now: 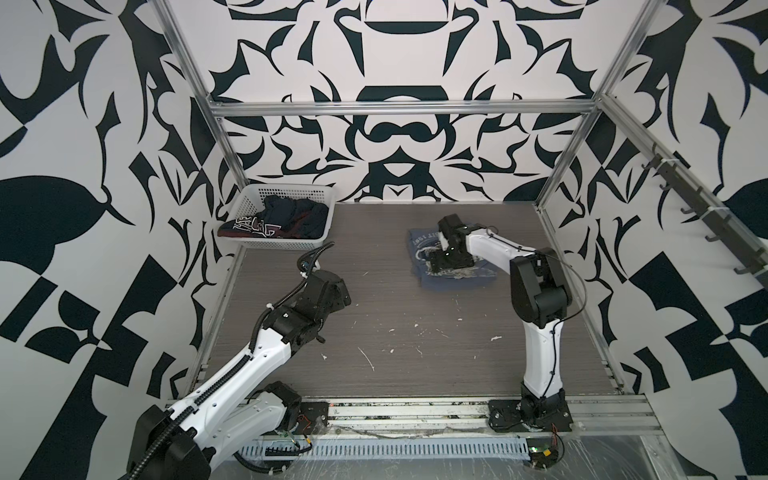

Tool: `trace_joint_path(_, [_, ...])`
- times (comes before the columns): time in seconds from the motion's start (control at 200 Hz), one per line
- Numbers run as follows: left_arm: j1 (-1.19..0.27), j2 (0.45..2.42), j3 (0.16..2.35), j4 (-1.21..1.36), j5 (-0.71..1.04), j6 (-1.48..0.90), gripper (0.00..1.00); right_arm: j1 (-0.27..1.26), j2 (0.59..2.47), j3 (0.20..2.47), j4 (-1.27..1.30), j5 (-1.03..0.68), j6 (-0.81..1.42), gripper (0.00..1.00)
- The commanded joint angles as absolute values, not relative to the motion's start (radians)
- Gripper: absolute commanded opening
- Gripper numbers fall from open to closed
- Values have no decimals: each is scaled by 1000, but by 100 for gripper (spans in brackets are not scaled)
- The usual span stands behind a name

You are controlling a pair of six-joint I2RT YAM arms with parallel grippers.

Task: Fold and stack the tank tops
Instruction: 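Carry the blue shirt to the far table corner with the right gripper and release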

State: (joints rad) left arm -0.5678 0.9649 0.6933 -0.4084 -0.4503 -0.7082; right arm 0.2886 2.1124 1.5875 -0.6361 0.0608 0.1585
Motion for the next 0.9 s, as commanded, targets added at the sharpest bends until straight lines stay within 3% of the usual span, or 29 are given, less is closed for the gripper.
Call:
trace_joint_path(0.0, [-543, 954, 686, -426, -459, -686, 84, 164, 2134, 1651, -666, 108, 53, 94])
trace_joint_path(0.275, [-489, 978, 707, -415, -425, -647, 84, 5, 2318, 1940, -745, 119, -53, 94])
trace_joint_path(0.52, [-470, 1010, 740, -404, -404, -647, 84, -40, 2421, 2133, -813, 128, -37, 94])
trace_joint_path(0.595, [-466, 1022, 760, -405, -397, -641, 89, -42, 2437, 2178, -850, 130, -44, 94])
trace_joint_path(0.755, [-391, 1101, 887, -411, -328, -596, 90, -21, 2307, 2129, -866, 100, -22, 95])
trace_joint_path(0.895, [-259, 1295, 1115, -473, -281, -557, 92, 19, 2123, 2016, -863, 31, 40, 96])
